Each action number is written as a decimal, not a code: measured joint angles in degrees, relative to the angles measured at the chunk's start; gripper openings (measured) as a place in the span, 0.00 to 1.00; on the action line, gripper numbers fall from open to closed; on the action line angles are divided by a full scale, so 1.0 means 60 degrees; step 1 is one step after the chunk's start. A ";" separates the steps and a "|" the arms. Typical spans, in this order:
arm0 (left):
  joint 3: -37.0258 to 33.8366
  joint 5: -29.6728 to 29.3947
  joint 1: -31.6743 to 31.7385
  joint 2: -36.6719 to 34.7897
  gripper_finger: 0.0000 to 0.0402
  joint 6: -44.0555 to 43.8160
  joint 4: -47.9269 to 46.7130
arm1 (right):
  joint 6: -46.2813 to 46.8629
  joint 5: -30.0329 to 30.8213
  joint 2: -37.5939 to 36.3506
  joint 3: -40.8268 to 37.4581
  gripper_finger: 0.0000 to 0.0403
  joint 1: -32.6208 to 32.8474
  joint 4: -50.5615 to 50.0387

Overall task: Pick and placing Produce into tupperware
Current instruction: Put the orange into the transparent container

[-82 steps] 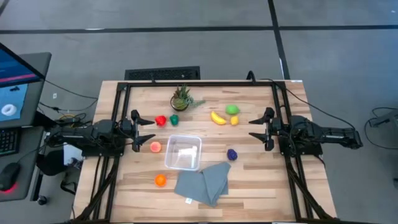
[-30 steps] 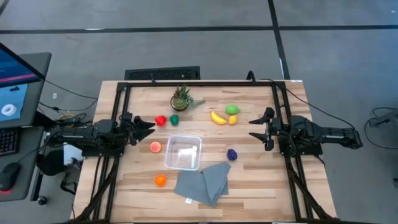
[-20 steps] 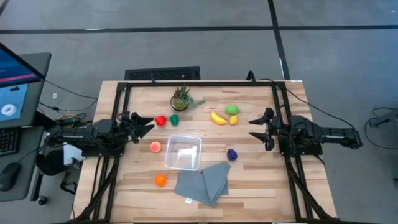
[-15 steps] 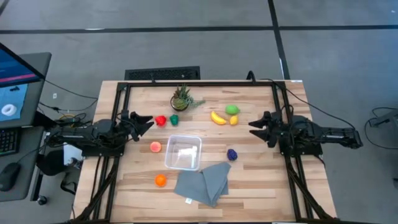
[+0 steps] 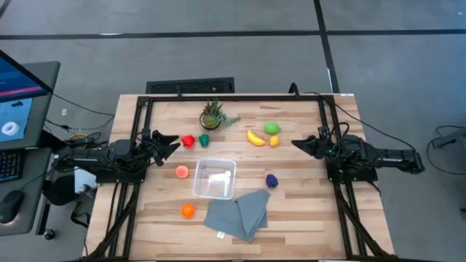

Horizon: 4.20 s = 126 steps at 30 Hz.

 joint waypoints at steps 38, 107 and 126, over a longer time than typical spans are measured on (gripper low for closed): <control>0.0004 0.1551 0.0004 0.0000 0.68 -0.0130 -0.0075 | -0.3038 0.0164 0.2057 0.0024 0.68 0.0257 0.3191; 0.4774 0.3413 -0.5205 0.7960 0.68 -0.5805 -0.4568 | -0.6538 -0.0305 0.5504 0.7060 0.68 0.0200 -0.5400; 0.6305 0.0511 -0.8319 1.2196 0.68 -0.7473 -0.5141 | -0.6647 -0.0312 0.5439 0.7060 0.68 0.0200 -0.5452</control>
